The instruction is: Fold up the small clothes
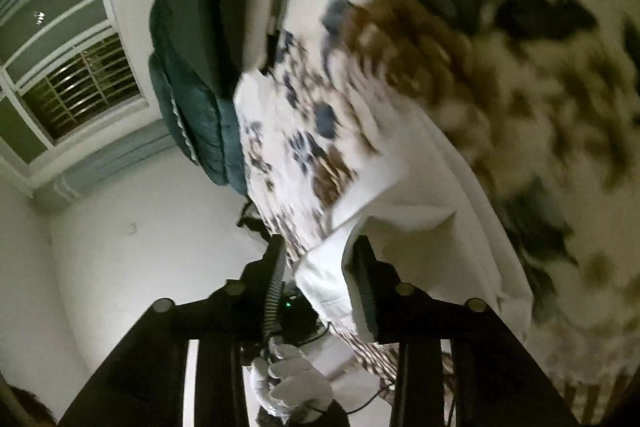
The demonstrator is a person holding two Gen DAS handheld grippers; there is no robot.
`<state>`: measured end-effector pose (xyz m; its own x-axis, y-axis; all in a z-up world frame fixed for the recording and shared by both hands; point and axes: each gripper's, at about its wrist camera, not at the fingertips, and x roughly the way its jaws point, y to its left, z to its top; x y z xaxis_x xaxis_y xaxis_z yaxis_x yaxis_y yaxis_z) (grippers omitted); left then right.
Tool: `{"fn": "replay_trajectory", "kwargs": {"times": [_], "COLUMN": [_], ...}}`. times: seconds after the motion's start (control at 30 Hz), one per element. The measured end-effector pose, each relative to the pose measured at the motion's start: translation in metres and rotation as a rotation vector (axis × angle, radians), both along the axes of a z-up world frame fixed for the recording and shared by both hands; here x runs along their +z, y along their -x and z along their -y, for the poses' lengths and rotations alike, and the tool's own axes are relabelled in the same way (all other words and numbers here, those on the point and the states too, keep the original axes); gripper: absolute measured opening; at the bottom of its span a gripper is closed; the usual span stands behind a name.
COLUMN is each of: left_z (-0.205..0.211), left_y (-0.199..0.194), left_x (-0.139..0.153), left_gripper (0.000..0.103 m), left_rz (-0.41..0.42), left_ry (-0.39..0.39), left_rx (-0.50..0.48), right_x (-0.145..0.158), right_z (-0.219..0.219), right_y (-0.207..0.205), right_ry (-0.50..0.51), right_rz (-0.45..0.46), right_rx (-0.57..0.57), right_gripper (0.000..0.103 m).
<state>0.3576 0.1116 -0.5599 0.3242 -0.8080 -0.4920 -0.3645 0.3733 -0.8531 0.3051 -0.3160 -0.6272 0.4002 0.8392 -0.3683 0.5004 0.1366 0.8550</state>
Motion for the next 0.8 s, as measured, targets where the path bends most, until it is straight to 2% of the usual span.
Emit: {"fn": "replay_trajectory", "kwargs": {"times": [0.07,0.23,0.33,0.43,0.53,0.63,0.73,0.8], "left_z": [-0.001,-0.007,-0.008,-0.008,-0.007,-0.007,-0.003,-0.001], "left_y": [-0.007,-0.013,-0.002,0.012,0.006,-0.022,-0.053,-0.068], "left_x": [-0.004,-0.019,-0.015,-0.015,-0.022,-0.016,-0.005,-0.001], "left_gripper": [0.048,0.05,0.05,0.05,0.05,0.05,0.05,0.05], "left_rz": [-0.019,-0.139,-0.198,-0.268,-0.291,-0.245,-0.177,-0.137], "left_ry": [0.021,0.1,0.131,0.115,0.159,0.166,0.124,0.092], "left_rx": [0.006,0.042,0.01,-0.025,0.004,0.032,0.019,0.003], "right_x": [-0.002,-0.024,-0.036,-0.042,-0.048,-0.043,-0.034,-0.026], "right_z": [0.006,0.007,-0.008,-0.024,-0.028,-0.019,-0.011,-0.003], "right_y": [-0.001,-0.003,-0.007,-0.004,-0.005,-0.022,-0.042,-0.057], "right_ry": [0.002,-0.021,0.027,0.025,-0.087,-0.16,-0.174,-0.127], "right_rz": [0.002,-0.043,-0.159,-0.206,-0.201,-0.146,-0.083,-0.056], "right_rx": [-0.005,0.009,0.162,0.252,0.185,0.06,-0.015,-0.049], "right_gripper": [0.04,0.04,0.046,0.046,0.046,0.046,0.046,0.05]}}
